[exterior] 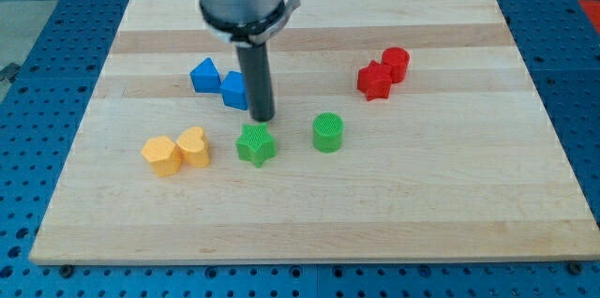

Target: Place the yellow and green blocks in a horizontal line

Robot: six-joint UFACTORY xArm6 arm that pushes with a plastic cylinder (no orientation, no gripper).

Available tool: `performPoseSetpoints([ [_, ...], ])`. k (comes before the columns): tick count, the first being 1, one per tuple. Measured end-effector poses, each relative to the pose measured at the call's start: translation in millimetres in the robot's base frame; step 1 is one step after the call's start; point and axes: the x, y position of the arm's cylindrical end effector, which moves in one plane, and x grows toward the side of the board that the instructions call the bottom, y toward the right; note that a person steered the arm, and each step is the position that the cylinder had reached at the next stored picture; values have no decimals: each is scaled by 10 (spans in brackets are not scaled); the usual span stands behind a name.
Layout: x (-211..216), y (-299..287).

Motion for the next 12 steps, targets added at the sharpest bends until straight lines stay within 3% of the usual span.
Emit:
performPoseSetpoints([
  [1,-184,517],
  [3,435,1239],
  [5,530,1097],
  [8,148,1221],
  [12,468,270],
])
